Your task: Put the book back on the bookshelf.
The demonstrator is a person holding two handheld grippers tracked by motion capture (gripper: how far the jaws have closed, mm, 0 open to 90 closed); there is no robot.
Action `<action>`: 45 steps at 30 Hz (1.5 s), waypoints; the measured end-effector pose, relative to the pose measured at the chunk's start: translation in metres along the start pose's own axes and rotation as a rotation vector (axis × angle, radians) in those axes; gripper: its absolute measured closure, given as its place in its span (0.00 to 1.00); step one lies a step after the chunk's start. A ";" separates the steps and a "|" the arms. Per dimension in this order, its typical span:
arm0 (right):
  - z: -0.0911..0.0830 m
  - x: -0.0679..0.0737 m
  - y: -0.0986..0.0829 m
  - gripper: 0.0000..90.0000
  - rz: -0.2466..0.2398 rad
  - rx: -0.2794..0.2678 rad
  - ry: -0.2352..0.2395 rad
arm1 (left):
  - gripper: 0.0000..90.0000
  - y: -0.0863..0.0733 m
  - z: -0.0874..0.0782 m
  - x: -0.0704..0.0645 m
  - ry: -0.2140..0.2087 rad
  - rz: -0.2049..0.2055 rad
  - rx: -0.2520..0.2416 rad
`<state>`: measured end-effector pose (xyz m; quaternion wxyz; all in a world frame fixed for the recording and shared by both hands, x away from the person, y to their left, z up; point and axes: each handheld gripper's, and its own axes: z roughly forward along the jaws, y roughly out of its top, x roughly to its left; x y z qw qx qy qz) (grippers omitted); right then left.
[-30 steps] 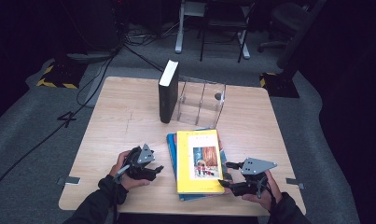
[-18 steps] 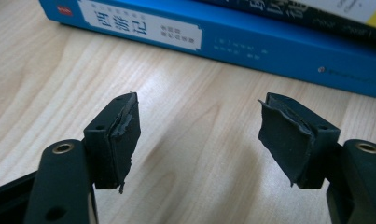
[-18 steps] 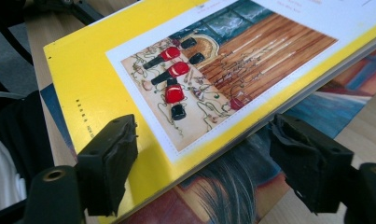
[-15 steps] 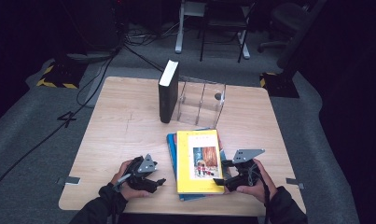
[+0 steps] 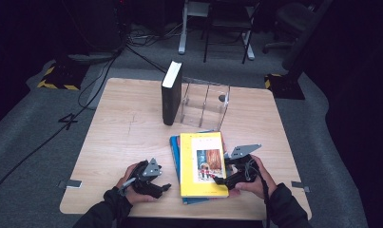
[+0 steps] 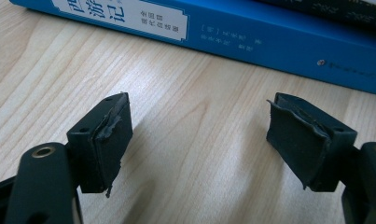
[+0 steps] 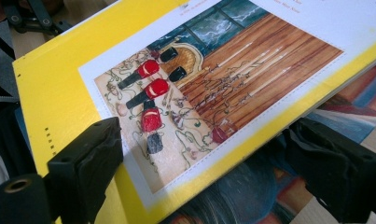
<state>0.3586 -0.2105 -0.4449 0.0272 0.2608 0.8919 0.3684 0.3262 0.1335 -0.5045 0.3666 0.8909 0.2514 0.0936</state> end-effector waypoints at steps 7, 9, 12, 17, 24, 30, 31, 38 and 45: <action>0.003 0.002 0.004 0.15 -0.017 -0.015 -0.020 | 0.30 0.004 0.002 0.005 0.002 -0.004 -0.001; 0.005 0.004 0.006 0.15 -0.025 -0.019 -0.028 | 0.38 0.005 0.003 0.010 0.000 -0.018 -0.009; 0.007 0.006 0.008 0.17 -0.036 -0.025 -0.037 | 0.41 0.008 0.005 0.020 -0.001 -0.059 -0.024; 0.005 0.005 0.009 0.23 -0.048 -0.046 -0.044 | 0.43 0.014 0.010 0.032 0.008 -0.090 -0.036; 0.003 0.006 0.013 0.26 -0.069 -0.078 -0.044 | 0.44 0.021 0.016 0.035 0.019 -0.073 -0.040; 0.005 0.002 0.019 0.29 -0.076 -0.107 -0.027 | 0.44 0.021 0.016 0.035 0.028 -0.067 -0.045; 0.006 0.001 0.020 0.30 -0.069 -0.105 -0.019 | 0.44 0.022 0.016 0.035 0.032 -0.062 -0.048; 0.018 -0.011 0.027 0.55 -0.037 -0.137 0.059 | 0.48 0.032 0.013 0.040 0.032 -0.067 -0.095; 0.023 -0.013 0.028 0.77 -0.042 -0.186 0.121 | 0.50 0.035 0.015 0.044 0.033 -0.074 -0.105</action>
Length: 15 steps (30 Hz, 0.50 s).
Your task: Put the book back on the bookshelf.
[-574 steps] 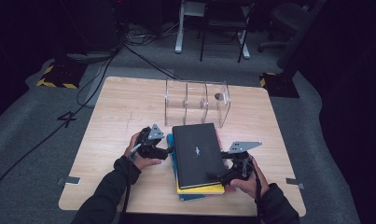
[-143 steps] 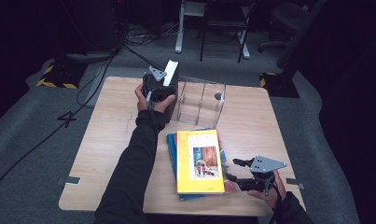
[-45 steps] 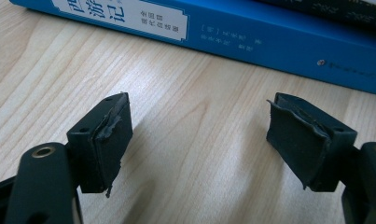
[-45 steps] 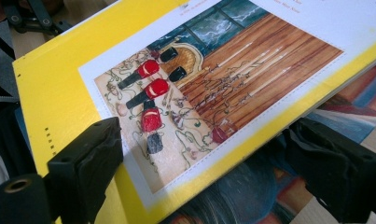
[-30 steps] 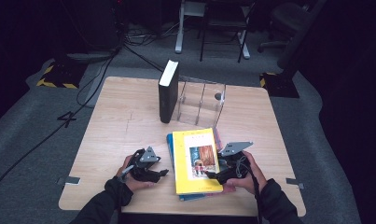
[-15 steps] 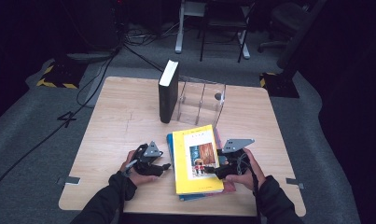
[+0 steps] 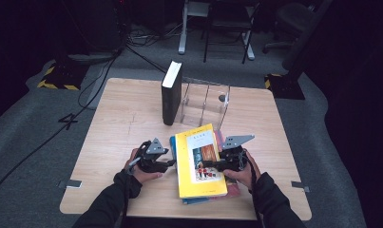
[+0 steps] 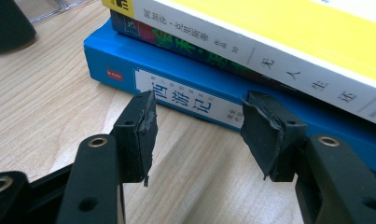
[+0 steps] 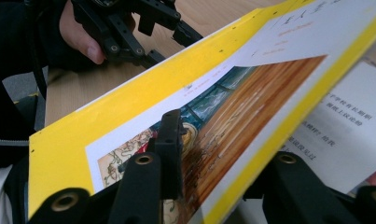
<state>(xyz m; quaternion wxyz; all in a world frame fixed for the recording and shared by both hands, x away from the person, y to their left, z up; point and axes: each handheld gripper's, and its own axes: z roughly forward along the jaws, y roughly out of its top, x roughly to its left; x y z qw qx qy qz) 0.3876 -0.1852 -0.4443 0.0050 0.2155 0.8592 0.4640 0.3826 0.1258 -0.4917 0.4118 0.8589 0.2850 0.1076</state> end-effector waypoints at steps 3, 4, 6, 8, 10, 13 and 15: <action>-0.001 0.002 0.000 0.81 -0.019 -0.016 -0.009 | 0.51 0.003 0.001 0.001 -0.006 -0.005 -0.011; -0.001 0.003 0.000 0.82 -0.023 -0.021 -0.007 | 0.52 0.004 0.001 0.001 -0.006 -0.004 -0.017; 0.000 0.005 0.000 0.83 -0.033 -0.027 0.005 | 0.53 0.006 0.001 0.003 -0.003 0.005 -0.013; 0.000 0.006 0.001 0.84 -0.041 -0.033 0.007 | 0.56 0.006 0.002 0.005 -0.013 -0.002 -0.020; 0.000 0.007 0.001 0.84 -0.047 -0.033 0.005 | 0.59 0.006 0.002 0.005 -0.019 -0.003 -0.021; -0.003 0.008 0.001 0.85 -0.062 -0.057 0.008 | 0.63 0.010 -0.002 0.007 -0.013 0.006 -0.046; -0.006 0.011 0.002 0.85 -0.073 -0.074 0.009 | 0.63 0.013 -0.003 0.009 -0.015 0.000 -0.062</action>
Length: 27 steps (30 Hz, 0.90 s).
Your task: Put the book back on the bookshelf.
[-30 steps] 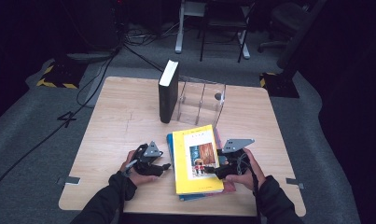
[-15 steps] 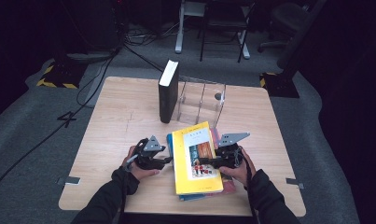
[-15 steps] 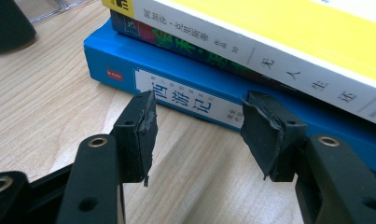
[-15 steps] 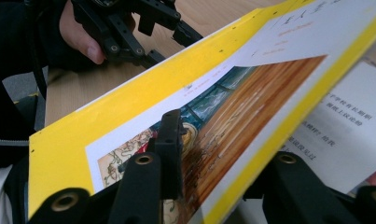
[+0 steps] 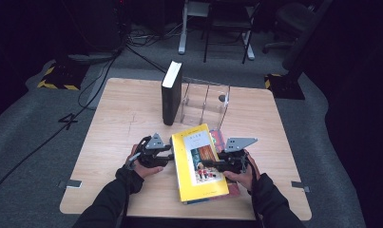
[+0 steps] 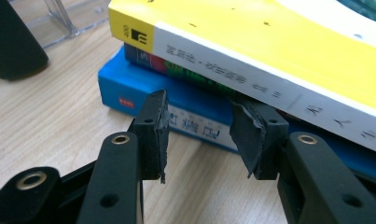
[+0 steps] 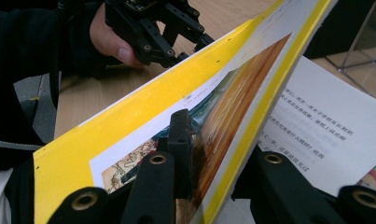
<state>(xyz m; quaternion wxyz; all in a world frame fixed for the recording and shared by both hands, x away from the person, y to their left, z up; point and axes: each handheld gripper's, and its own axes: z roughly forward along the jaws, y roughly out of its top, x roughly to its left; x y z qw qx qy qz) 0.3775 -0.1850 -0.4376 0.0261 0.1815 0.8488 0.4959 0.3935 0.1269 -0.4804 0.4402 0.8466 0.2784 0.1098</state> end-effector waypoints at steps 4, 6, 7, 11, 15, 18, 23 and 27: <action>-0.005 0.006 0.003 0.85 -0.035 -0.023 -0.013 | 0.65 0.006 -0.004 0.002 -0.006 0.005 -0.024; -0.009 0.009 0.005 0.85 -0.055 -0.042 -0.016 | 0.71 0.011 -0.005 0.004 -0.016 0.009 -0.038; -0.010 0.010 0.006 0.85 -0.062 -0.048 -0.017 | 0.74 0.015 -0.007 0.008 -0.030 -0.006 -0.061; -0.014 0.012 0.009 0.85 -0.078 -0.073 -0.028 | 0.80 0.024 -0.013 0.010 -0.043 0.018 -0.088; -0.020 0.013 0.012 0.85 -0.108 -0.102 -0.046 | 0.91 0.035 -0.021 0.010 -0.073 0.054 -0.121; -0.023 0.013 0.013 0.84 -0.113 -0.116 -0.039 | 1.00 0.043 -0.026 0.008 -0.090 0.094 -0.138; -0.028 0.013 0.019 0.78 -0.139 -0.119 -0.035 | 1.00 0.058 -0.033 0.005 -0.111 0.121 -0.180; -0.030 0.014 0.024 0.81 -0.156 -0.119 -0.048 | 1.00 0.074 -0.039 -0.003 -0.113 0.159 -0.195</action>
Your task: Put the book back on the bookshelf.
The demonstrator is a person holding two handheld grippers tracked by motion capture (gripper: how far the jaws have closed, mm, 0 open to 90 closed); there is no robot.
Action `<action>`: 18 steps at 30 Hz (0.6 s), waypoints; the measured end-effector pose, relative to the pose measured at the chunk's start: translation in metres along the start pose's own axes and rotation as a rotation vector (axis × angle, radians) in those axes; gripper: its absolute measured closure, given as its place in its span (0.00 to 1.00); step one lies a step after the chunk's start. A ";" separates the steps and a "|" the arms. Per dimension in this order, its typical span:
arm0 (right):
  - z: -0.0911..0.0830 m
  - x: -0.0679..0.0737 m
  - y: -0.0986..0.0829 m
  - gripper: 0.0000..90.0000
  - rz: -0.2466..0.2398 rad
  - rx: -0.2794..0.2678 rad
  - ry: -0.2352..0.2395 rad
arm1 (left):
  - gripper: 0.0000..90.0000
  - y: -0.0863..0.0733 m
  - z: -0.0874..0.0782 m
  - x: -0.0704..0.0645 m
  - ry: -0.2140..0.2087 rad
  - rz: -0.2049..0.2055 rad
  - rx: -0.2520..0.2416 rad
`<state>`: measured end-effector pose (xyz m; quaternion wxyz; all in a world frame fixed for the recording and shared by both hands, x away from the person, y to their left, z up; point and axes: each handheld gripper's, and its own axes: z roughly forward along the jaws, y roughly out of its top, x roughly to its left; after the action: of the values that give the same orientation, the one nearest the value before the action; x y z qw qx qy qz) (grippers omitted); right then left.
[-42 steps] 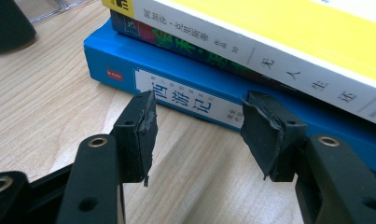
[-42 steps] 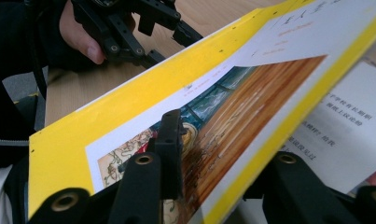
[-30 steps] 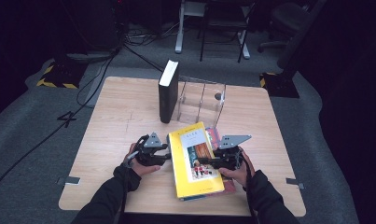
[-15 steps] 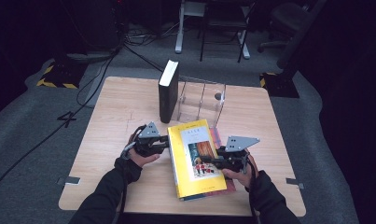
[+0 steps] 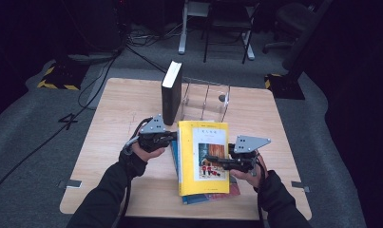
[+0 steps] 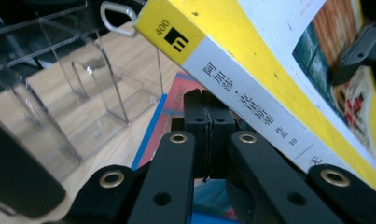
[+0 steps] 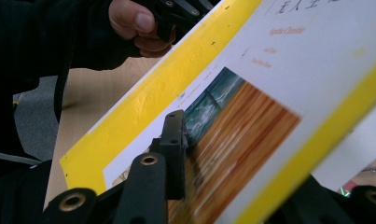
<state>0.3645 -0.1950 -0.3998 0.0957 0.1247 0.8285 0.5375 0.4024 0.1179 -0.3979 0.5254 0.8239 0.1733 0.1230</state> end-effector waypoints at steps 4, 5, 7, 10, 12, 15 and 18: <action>-0.004 0.001 0.004 0.86 -0.016 -0.013 -0.015 | 1.00 0.012 -0.003 -0.003 0.001 0.021 -0.010; -0.005 0.001 0.004 0.87 -0.019 -0.017 -0.016 | 1.00 0.016 -0.005 -0.004 -0.001 0.032 -0.013; -0.008 0.002 0.008 0.89 -0.028 -0.020 -0.028 | 1.00 0.022 -0.007 -0.007 0.001 0.038 -0.017; -0.011 0.002 0.012 0.92 -0.034 -0.029 -0.049 | 1.00 0.032 -0.011 -0.010 0.003 0.054 -0.032; -0.013 0.002 0.014 0.93 -0.040 -0.037 -0.062 | 1.00 0.038 -0.013 -0.013 0.009 0.071 -0.037; -0.015 0.003 0.018 0.95 -0.052 -0.043 -0.082 | 1.00 0.044 -0.016 -0.015 0.010 0.083 -0.045; -0.016 0.005 0.019 0.95 -0.070 -0.039 -0.091 | 1.00 0.045 -0.018 -0.018 0.025 0.093 -0.040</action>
<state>0.3569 -0.2000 -0.3756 0.1544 0.1179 0.8164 0.5438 0.3862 0.1083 -0.3503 0.5334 0.8186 0.1391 0.1612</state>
